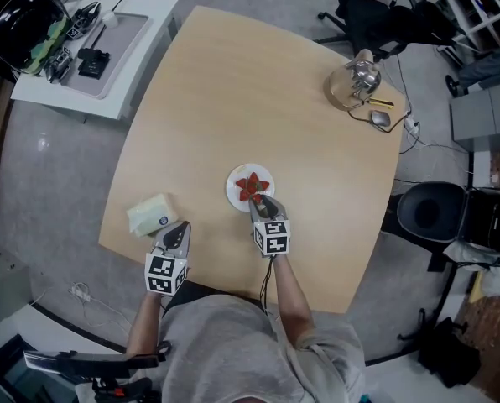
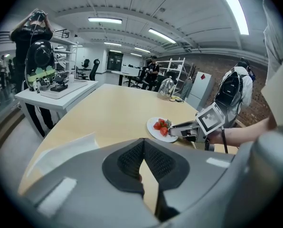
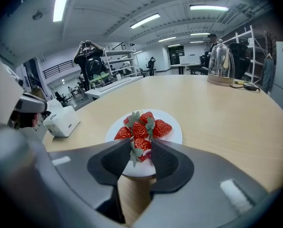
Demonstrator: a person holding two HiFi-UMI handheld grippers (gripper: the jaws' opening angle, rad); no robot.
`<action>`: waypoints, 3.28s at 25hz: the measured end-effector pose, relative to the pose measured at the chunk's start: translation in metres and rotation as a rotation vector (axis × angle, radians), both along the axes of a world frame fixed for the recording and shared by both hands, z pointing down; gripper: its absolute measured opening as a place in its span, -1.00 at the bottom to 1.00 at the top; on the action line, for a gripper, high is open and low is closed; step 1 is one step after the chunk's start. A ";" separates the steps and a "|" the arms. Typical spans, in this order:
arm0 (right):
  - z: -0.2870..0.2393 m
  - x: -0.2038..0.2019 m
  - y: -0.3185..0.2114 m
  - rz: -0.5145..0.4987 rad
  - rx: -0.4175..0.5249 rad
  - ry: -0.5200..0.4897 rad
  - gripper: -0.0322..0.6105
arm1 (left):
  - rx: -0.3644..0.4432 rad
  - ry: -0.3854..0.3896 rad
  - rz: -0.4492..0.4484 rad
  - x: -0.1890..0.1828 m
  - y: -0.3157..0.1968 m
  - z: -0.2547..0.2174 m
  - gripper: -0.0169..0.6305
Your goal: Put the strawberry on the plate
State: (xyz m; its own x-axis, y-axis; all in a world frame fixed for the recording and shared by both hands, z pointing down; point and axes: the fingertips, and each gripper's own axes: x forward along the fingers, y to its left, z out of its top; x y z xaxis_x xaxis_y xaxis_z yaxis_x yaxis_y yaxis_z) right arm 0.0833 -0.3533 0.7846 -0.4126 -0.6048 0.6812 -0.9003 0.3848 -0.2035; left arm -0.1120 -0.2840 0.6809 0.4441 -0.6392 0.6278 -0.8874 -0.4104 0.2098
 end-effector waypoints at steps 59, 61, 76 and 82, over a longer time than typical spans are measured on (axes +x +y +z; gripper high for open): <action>-0.203 0.090 0.143 0.262 0.439 -0.016 -0.88 | 0.348 0.094 0.129 0.067 0.084 -0.129 -0.89; -0.208 0.093 0.153 0.268 0.452 -0.018 -0.88 | 0.359 0.094 0.131 0.068 0.089 -0.133 -0.89; -0.225 0.126 0.229 0.331 0.517 -0.013 -0.88 | 0.391 0.088 0.165 0.076 0.129 -0.139 -0.89; -0.220 0.136 0.255 0.358 0.530 -0.008 -0.88 | 0.410 0.089 0.176 0.078 0.140 -0.137 -0.89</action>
